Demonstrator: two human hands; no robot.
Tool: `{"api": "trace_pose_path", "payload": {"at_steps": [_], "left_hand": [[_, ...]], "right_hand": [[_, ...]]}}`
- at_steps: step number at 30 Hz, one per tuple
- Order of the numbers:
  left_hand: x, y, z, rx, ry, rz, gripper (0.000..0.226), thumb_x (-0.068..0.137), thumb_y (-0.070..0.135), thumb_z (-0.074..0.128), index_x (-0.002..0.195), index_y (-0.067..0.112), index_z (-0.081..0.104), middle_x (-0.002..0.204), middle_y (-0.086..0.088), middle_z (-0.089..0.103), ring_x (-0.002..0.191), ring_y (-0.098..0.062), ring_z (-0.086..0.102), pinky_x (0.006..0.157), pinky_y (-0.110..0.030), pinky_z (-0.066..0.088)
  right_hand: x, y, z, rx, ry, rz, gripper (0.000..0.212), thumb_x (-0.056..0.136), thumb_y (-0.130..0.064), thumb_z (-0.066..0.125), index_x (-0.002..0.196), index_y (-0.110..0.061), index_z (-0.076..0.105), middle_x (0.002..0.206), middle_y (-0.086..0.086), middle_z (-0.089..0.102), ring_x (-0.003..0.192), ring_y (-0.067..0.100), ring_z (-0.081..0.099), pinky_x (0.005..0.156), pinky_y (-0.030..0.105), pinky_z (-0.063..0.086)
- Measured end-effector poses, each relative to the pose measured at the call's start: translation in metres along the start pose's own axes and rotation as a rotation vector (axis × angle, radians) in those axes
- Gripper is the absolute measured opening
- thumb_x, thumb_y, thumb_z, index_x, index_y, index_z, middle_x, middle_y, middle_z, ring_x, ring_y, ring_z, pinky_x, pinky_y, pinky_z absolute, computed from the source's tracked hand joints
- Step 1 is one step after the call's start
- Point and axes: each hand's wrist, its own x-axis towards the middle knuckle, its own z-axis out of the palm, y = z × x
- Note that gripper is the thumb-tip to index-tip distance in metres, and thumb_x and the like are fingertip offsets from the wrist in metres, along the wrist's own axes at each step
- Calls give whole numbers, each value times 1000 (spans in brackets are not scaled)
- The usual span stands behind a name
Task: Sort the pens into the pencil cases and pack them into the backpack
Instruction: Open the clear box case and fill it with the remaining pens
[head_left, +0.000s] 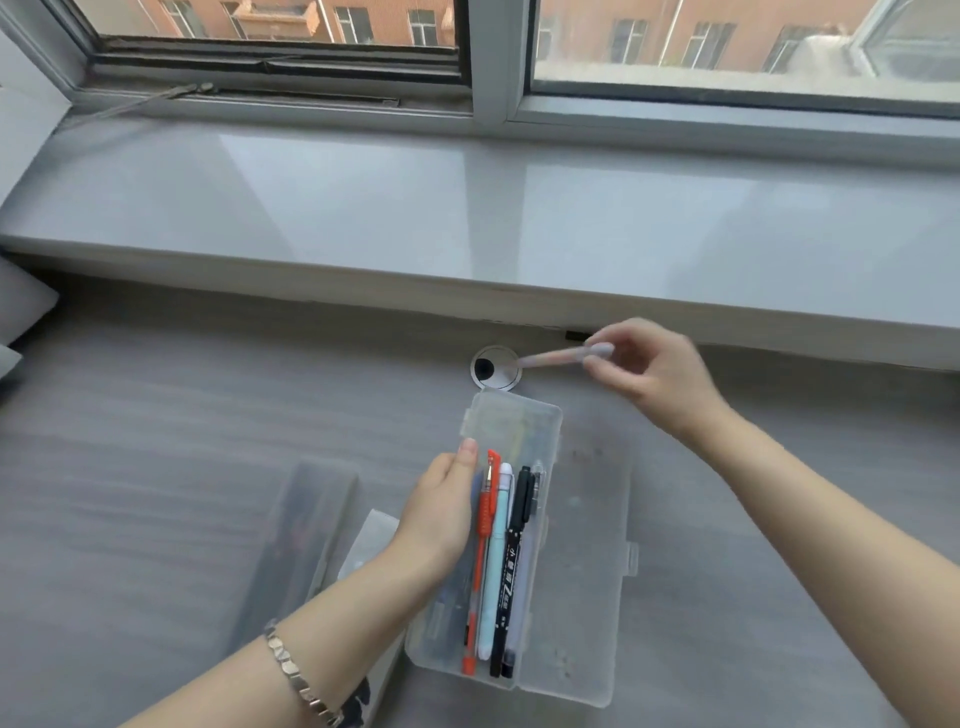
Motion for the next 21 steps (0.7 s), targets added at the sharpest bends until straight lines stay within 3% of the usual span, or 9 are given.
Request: {"api": "trace_pose_path", "payload": {"at_steps": [3, 5, 7, 10, 12, 15, 18, 21], "left_hand": [[2, -2, 3, -13, -15, 21, 31, 98, 44, 29, 87, 28, 54, 89, 17, 54, 86, -2, 49, 82, -25, 33], [4, -3, 5, -20, -17, 20, 30, 98, 43, 30, 89, 28, 54, 90, 18, 54, 87, -1, 49, 84, -24, 31], [5, -2, 6, -27, -7, 24, 30, 98, 42, 30, 83, 30, 53, 89, 16, 55, 85, 0, 49, 81, -24, 33], [4, -2, 8, -23, 2, 26, 31, 98, 43, 29, 81, 30, 52, 87, 16, 54, 83, 1, 49, 69, -17, 36], [2, -1, 7, -34, 12, 29, 31, 98, 42, 29, 81, 30, 53, 86, 17, 54, 81, 5, 47, 69, -17, 35], [0, 0, 6, -49, 28, 30, 31, 98, 42, 30, 82, 29, 54, 88, 16, 56, 83, 6, 48, 76, -25, 35], [-4, -4, 3, -61, 49, 18, 33, 97, 44, 29, 91, 27, 56, 100, 10, 58, 96, -7, 53, 88, -26, 33], [-9, -8, 1, -67, 52, 17, 35, 97, 46, 28, 104, 25, 55, 111, 7, 56, 108, -12, 49, 93, -27, 33]], "right_hand": [[-3, -12, -31, 288, 199, -75, 13, 85, -26, 58, 78, -37, 59, 73, -17, 69, 71, -4, 61, 72, 12, 47], [-2, -14, -41, 248, 191, -87, 10, 92, -30, 51, 84, -37, 51, 62, -9, 66, 61, 6, 61, 71, 26, 51], [3, -5, -39, -35, 83, 16, 4, 92, -33, 51, 88, -33, 51, 62, 1, 59, 58, 20, 54, 65, 35, 44], [14, 24, -21, -808, -138, 215, 22, 90, -20, 50, 108, -10, 57, 104, 19, 59, 90, 35, 59, 73, 35, 44], [18, 33, -10, -974, -178, 219, 29, 91, -14, 44, 118, -9, 54, 119, 19, 49, 93, 39, 59, 71, 38, 46], [27, 40, -6, -1046, -164, 229, 32, 92, -6, 39, 123, -7, 48, 126, 19, 45, 93, 39, 59, 63, 35, 40], [26, 38, -7, -1057, -193, 257, 28, 88, -9, 46, 115, -5, 52, 117, 18, 53, 95, 37, 59, 67, 35, 42], [3, 25, -14, -822, -188, 262, 27, 83, -16, 53, 110, -11, 50, 97, 8, 61, 81, 34, 59, 65, 33, 44]]}}
